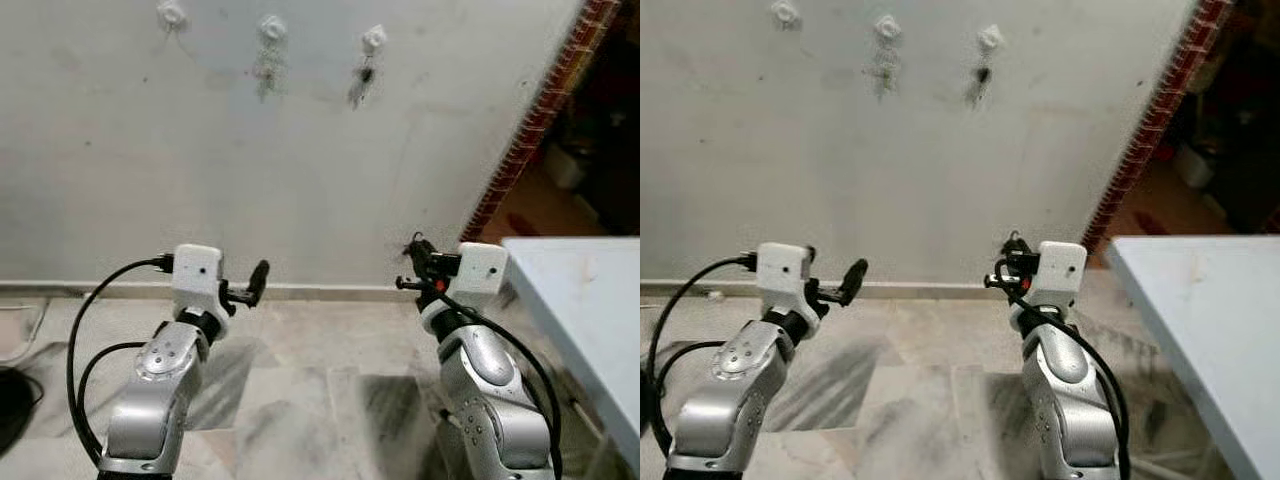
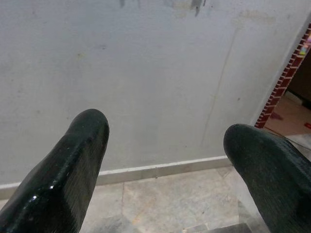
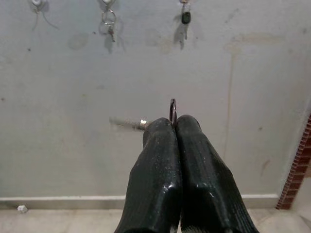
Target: Hang keys on a hook
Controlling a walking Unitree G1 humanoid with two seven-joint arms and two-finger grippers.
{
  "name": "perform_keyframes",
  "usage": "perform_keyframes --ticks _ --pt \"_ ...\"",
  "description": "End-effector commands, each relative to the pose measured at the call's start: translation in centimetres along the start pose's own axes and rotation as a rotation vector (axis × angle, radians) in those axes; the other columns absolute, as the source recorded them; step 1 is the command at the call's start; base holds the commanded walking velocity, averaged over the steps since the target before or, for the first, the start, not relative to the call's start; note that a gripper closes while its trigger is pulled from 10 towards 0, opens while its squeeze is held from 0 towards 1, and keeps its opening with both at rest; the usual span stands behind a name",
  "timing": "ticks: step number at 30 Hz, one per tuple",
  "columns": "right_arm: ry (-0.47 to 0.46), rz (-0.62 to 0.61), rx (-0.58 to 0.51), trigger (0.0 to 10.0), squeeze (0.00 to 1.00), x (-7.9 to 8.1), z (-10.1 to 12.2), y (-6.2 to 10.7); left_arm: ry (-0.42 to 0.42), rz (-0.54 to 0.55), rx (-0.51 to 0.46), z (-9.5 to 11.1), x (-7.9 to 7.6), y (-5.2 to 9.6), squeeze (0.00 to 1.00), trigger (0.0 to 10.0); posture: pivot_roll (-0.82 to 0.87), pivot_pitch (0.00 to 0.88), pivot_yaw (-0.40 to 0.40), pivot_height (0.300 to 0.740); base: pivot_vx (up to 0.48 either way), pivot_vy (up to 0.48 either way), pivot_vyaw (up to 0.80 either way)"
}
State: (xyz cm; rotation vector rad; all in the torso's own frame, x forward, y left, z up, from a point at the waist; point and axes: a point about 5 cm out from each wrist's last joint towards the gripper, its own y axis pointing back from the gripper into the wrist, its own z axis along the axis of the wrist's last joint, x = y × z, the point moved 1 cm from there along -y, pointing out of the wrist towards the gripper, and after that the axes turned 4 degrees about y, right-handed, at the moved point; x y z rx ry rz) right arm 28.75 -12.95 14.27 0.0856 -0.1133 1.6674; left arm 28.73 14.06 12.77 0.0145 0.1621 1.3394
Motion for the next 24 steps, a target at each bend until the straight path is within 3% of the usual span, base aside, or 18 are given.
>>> perform_keyframes --ticks 1,3,18,24 --pt "0.012 -0.035 -0.009 10.0 0.0 -1.16 0.32 0.26 0.005 -0.026 0.002 -0.02 -0.9 -0.12 0.0 10.0 0.15 0.021 -0.101 0.74 0.0 0.48 0.0" --pt "0.012 -0.035 -0.008 10.0 0.0 -1.14 0.31 0.23 0.007 -0.026 -0.001 0.02 -0.89 -0.13 0.0 10.0 0.15 0.025 -0.103 0.74 0.0 0.397 0.0" --pt "0.014 -0.035 -0.014 10.0 0.0 -1.09 0.4 0.1 0.016 -0.088 -0.026 0.42 -1.4 0.21 0.0 10.0 0.16 0.032 -0.1 0.74 0.0 0.0 0.0" --pt "0.017 -0.025 -0.01 10.0 0.0 -0.87 0.29 0.14 0.03 -0.113 -0.037 0.56 -1.79 0.38 0.0 10.0 0.16 0.038 -0.103 0.74 0.322 0.0 0.0"
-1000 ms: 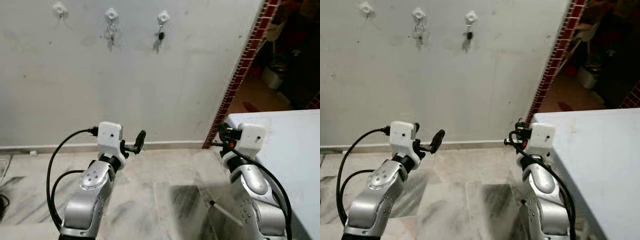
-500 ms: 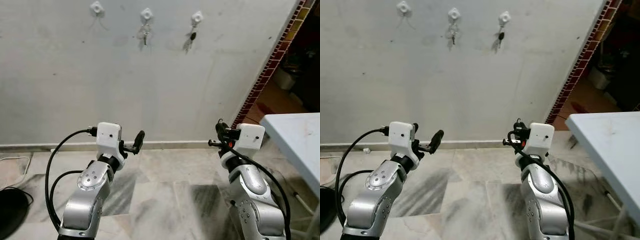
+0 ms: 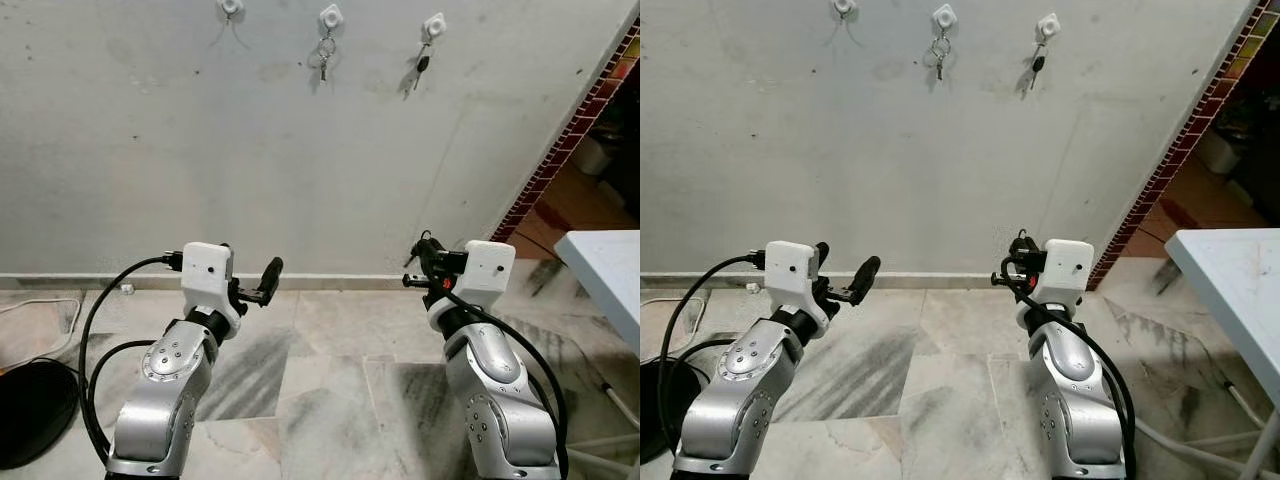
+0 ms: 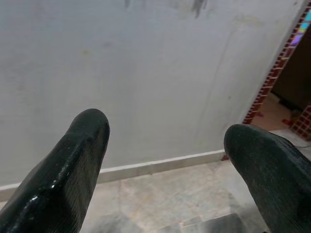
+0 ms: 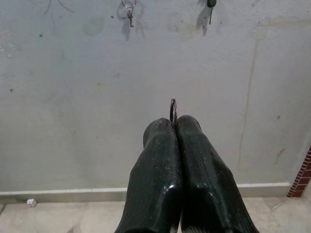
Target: Hang keys on a hook
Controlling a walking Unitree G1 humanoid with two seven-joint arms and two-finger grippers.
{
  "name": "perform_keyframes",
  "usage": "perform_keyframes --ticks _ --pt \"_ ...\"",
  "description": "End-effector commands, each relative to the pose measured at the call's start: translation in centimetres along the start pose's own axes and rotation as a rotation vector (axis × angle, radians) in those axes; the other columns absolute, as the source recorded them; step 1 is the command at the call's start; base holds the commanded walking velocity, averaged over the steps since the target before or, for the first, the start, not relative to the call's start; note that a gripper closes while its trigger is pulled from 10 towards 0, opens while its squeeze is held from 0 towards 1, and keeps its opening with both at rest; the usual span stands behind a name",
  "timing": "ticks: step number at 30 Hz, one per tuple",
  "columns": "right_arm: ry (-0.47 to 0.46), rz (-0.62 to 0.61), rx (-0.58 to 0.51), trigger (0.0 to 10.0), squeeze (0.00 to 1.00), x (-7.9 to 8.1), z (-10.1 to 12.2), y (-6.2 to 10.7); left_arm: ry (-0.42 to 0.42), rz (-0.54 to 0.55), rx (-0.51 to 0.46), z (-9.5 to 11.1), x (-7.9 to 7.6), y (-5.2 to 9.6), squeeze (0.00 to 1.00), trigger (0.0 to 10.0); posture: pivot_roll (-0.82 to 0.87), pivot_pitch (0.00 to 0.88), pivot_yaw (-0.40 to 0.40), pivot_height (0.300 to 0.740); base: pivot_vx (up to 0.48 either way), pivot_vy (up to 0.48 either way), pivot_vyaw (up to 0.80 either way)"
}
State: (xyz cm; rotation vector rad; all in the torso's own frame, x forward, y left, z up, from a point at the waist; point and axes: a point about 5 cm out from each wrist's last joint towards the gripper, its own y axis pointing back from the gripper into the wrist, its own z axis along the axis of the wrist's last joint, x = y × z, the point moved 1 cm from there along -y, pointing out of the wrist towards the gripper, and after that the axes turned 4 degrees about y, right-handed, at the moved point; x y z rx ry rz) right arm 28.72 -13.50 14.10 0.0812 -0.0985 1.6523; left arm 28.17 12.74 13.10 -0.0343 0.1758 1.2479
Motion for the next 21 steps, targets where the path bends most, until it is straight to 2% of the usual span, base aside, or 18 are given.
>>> perform_keyframes --ticks 1,17,21 --pt "0.006 -0.009 -0.015 10.0 0.0 -0.31 0.36 0.03 -0.005 -0.02 -0.014 0.39 -0.38 0.08 0.0 10.0 0.16 0.038 -0.103 0.74 0.382 0.0 0.0" --pt "0.013 0.006 -0.005 10.0 0.0 -0.01 0.03 -0.09 0.002 -0.037 -0.011 0.32 -0.65 0.12 0.0 10.0 0.16 0.033 -0.105 0.74 0.389 0.0 0.0" --pt "0.038 0.027 -0.013 10.0 0.0 0.39 0.1 -0.04 0.002 -0.04 -0.01 0.3 -0.7 0.13 0.0 10.0 0.16 0.031 -0.103 0.74 0.399 0.0 0.0"
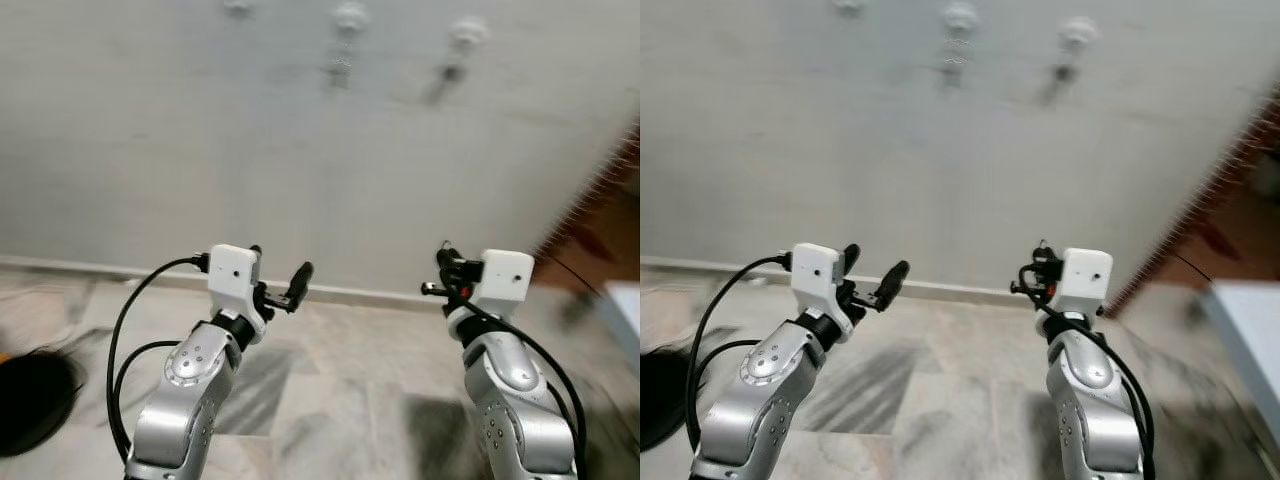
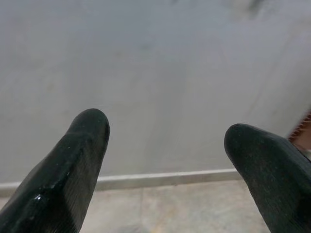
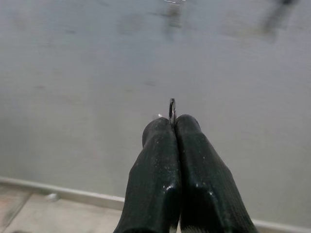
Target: Hang keys on a hook
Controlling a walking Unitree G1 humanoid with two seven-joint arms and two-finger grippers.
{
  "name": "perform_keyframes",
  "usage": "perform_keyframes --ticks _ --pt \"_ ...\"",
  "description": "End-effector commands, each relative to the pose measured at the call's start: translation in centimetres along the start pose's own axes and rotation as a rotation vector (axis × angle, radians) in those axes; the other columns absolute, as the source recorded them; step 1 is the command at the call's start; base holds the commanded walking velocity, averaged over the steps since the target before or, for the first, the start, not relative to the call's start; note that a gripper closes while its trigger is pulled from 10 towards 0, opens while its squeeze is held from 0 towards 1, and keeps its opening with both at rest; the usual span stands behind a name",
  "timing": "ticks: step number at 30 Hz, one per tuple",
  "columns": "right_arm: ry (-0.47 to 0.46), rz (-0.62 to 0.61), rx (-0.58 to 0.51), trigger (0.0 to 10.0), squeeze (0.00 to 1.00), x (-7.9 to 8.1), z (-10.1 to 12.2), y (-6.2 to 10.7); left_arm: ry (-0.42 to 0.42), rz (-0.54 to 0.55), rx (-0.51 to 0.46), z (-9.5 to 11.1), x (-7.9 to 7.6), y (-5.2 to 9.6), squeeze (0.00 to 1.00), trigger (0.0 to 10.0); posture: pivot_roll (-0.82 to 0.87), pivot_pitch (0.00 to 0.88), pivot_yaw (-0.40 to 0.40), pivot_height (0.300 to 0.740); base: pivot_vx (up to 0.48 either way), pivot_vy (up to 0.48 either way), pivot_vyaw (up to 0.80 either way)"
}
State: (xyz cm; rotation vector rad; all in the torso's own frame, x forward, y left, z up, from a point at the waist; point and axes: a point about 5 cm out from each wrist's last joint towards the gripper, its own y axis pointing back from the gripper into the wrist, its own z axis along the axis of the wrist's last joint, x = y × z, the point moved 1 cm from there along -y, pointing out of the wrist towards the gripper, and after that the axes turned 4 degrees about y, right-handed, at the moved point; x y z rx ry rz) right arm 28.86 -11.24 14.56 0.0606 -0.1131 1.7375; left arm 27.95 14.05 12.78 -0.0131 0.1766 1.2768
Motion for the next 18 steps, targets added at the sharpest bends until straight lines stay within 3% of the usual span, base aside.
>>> perform_keyframes --ticks 1,18 --pt "0.031 -0.059 0.006 10.0 0.0 -1.82 -0.12 0.46 0.013 -0.074 -0.025 0.51 -2.0 -0.42 0.0 10.0 0.16 0.031 -0.103 0.74 0.398 0.0 0.0" --pt "0.037 -0.053 0.007 10.0 0.0 -1.84 -0.28 0.36 0.015 -0.085 -0.028 0.62 -2.26 -0.56 0.0 10.0 0.16 0.021 -0.105 0.74 0.406 0.0 0.0"
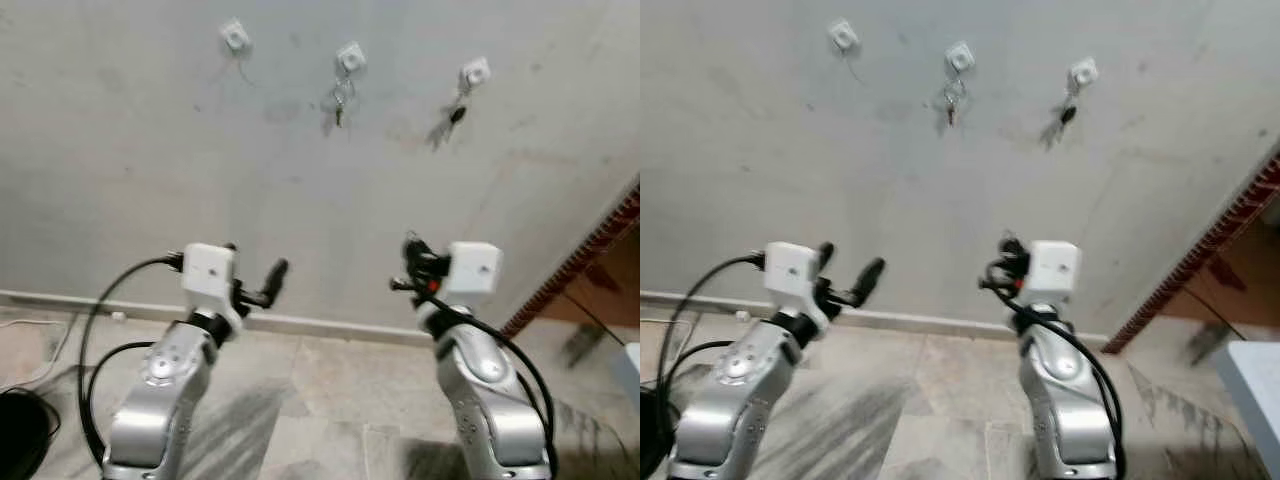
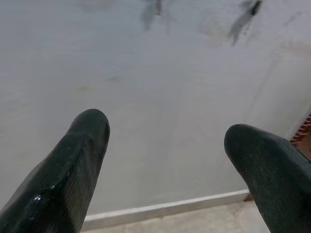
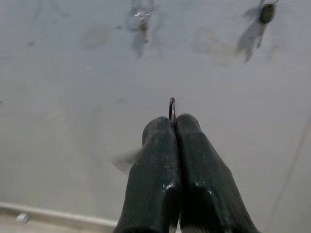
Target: Hang keys on a hook
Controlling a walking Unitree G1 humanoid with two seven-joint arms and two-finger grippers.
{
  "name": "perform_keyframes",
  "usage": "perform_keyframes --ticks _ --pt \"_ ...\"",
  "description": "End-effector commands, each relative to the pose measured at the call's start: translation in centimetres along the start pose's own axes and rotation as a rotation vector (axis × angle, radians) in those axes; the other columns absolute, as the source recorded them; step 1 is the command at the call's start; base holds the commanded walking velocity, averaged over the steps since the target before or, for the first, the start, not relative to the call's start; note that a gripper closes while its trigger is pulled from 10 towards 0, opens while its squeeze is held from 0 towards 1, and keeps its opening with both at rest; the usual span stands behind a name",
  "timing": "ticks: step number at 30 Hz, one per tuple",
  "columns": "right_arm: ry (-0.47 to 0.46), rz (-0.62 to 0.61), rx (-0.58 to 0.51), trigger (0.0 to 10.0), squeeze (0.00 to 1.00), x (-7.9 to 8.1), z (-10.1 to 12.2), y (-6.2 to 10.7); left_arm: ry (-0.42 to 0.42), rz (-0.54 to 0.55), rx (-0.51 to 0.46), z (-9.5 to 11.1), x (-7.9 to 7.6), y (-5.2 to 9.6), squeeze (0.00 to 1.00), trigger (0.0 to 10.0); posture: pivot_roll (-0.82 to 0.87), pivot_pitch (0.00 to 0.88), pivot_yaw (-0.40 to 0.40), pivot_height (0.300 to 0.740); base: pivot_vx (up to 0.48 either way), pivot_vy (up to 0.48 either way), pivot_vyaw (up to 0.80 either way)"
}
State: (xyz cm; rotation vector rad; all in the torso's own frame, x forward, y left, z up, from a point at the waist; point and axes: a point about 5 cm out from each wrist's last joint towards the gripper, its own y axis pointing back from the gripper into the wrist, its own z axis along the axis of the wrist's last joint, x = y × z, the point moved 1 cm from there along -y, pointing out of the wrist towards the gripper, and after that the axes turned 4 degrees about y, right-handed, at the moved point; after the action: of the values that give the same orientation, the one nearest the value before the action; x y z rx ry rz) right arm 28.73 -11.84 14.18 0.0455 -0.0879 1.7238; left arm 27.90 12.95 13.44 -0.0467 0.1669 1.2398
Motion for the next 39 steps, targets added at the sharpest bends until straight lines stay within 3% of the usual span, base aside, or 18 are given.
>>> perform_keyframes --ticks 1,12,18,19,25,39 --pt "0.013 -0.038 0.0 10.0 0.0 -1.2 0.0 0.1 0.005 -0.044 -0.002 0.1 -1.1 -0.4 0.0 10.0 0.16 0.019 -0.106 0.74 0.416 0.0 0.0" --pt "0.025 -0.029 0.012 10.0 0.0 -1.5 -0.3 0.1 0.006 -0.039 -0.009 0.5 -1.0 -0.6 0.0 10.0 0.16 0.021 -0.112 0.74 0.409 0.0 0.0" --pt "0.016 -0.029 0.017 10.0 0.0 -1.4 -0.5 0.1 0.017 0.027 0.019 0.0 -0.4 -0.7 0.0 10.0 0.17 0.023 -0.111 0.74 0.0 0.0 0.0" --pt "0.02 -0.031 0.044 10.0 0.0 -1.4 -1.4 0.2 0.073 0.071 0.04 -0.2 0.2 -0.9 0.0 10.0 0.17 0.024 -0.113 0.74 0.0 0.0 0.0" --pt "0.022 -0.027 0.047 10.0 0.0 -1.3 -1.5 0.2 0.028 0.096 0.039 0.0 0.7 -1.1 0.0 10.0 0.18 0.027 -0.112 0.74 0.0 0.0 0.0" --pt "0.013 -0.03 0.042 10.0 0.0 -1.3 -1.6 0.0 0.011 0.084 0.033 0.4 0.7 -1.4 0.0 10.0 0.19 0.027 -0.113 0.74 0.0 0.475 0.0"
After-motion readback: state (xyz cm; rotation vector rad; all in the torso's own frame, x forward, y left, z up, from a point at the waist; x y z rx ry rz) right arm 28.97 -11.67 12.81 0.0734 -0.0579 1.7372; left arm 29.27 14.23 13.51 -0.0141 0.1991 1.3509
